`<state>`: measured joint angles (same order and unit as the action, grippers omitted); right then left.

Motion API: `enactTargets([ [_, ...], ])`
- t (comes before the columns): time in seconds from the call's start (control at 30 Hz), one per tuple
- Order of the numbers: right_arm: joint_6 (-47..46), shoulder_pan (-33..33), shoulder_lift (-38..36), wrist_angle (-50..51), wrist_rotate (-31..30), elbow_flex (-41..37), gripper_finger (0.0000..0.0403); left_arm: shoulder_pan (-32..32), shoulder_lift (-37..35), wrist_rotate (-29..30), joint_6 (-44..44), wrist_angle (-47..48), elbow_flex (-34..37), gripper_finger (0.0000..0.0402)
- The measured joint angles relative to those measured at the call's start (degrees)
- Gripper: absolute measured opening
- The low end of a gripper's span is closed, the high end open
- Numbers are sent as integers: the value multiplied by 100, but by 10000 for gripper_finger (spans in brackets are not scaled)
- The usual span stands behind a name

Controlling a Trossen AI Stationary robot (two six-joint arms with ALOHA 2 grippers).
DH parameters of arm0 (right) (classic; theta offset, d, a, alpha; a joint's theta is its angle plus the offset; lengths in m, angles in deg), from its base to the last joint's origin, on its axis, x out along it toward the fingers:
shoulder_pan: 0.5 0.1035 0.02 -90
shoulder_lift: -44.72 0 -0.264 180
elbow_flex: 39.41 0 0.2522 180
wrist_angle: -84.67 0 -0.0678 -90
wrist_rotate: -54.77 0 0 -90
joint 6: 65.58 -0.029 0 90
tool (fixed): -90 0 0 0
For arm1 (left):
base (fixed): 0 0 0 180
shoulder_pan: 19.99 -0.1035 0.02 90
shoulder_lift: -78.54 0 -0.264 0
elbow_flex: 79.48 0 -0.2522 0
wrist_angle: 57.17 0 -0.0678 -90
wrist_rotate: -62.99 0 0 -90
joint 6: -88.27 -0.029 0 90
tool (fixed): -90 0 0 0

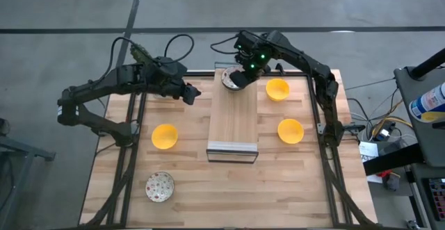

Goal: Pick & Place Mini bowls
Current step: Stack the top white bowl on top of the other white bowl on the shelf

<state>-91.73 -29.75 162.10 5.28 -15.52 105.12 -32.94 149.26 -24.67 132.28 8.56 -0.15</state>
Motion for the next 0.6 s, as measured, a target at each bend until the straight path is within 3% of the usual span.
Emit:
enactTargets([
  [0.6,44,-37,-15,-68,-24,-432,8,-4,-2,0,-4,-7,0,92],
])
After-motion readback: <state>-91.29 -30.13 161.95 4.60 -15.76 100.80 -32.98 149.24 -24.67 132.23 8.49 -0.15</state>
